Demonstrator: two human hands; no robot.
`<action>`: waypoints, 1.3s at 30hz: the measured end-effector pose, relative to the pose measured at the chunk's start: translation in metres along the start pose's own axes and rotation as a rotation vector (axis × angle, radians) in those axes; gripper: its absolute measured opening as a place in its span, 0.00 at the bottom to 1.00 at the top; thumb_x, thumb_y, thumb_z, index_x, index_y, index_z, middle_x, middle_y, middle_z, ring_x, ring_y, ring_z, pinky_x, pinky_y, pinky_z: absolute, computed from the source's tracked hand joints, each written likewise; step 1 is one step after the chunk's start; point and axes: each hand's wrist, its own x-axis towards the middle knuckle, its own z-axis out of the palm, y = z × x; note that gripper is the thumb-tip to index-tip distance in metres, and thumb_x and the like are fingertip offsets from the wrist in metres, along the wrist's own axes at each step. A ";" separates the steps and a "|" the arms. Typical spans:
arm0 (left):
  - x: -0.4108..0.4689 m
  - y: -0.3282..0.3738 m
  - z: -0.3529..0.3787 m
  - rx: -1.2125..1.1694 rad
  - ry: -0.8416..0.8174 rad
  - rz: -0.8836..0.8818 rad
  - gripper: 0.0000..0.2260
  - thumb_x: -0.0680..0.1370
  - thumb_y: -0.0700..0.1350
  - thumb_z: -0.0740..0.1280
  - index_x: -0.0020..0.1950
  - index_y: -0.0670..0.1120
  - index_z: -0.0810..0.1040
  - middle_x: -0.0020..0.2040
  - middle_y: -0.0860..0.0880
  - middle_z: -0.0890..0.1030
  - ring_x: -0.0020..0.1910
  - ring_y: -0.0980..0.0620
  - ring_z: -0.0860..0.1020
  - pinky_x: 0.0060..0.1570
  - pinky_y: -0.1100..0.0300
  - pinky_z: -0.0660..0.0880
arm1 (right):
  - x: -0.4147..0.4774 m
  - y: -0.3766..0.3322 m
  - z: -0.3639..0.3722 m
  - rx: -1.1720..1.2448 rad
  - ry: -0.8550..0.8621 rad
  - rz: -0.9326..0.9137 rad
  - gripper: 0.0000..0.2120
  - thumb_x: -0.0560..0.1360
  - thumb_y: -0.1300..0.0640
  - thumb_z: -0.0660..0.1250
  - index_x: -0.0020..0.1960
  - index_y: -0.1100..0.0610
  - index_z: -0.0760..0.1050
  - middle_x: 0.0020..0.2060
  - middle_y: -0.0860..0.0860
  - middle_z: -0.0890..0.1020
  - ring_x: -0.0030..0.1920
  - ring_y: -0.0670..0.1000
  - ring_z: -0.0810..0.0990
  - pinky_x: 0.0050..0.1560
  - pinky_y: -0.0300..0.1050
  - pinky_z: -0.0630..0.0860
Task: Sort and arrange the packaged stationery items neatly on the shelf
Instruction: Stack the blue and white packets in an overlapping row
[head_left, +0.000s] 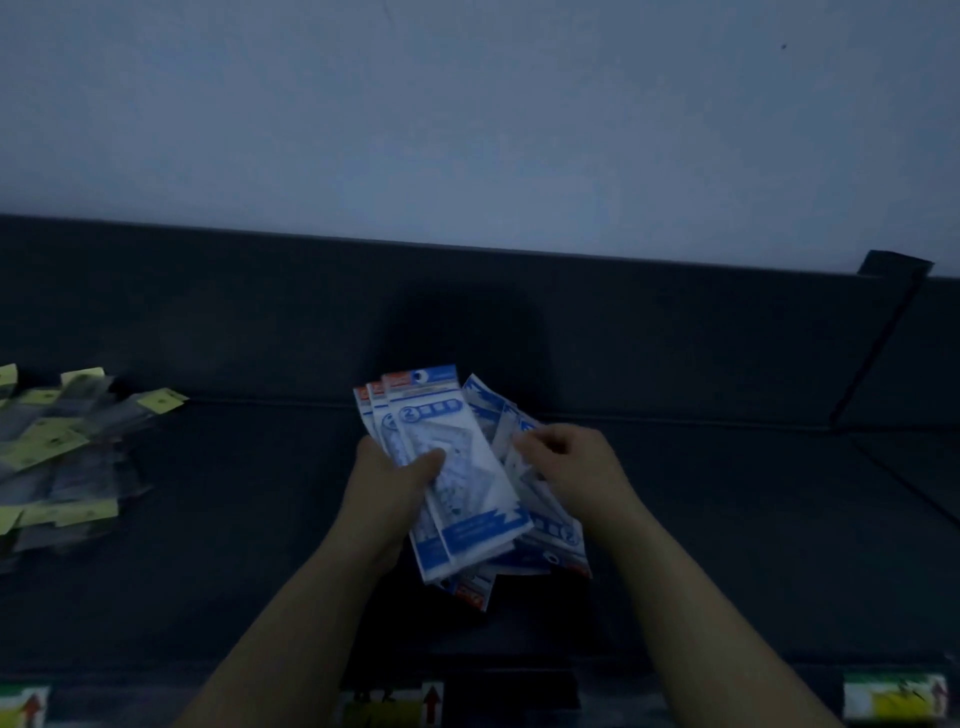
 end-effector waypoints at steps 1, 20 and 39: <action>0.000 0.000 -0.002 0.006 0.041 0.014 0.14 0.77 0.37 0.68 0.60 0.42 0.68 0.48 0.46 0.79 0.42 0.51 0.80 0.33 0.58 0.75 | 0.002 0.006 -0.006 -0.110 0.079 0.030 0.08 0.74 0.49 0.69 0.44 0.54 0.77 0.38 0.47 0.79 0.42 0.48 0.78 0.40 0.43 0.74; -0.007 -0.002 -0.025 0.028 -0.048 -0.028 0.15 0.77 0.39 0.67 0.62 0.45 0.70 0.53 0.42 0.80 0.48 0.44 0.81 0.43 0.50 0.79 | -0.005 0.038 -0.028 -0.072 0.148 0.129 0.07 0.76 0.65 0.65 0.47 0.58 0.81 0.39 0.52 0.82 0.39 0.51 0.81 0.38 0.45 0.79; -0.023 0.001 0.056 0.016 -0.181 0.006 0.28 0.68 0.40 0.78 0.65 0.45 0.71 0.57 0.42 0.82 0.51 0.44 0.82 0.49 0.43 0.80 | -0.012 0.029 -0.064 0.400 -0.019 0.192 0.13 0.81 0.49 0.59 0.57 0.57 0.73 0.47 0.58 0.82 0.44 0.55 0.83 0.40 0.47 0.79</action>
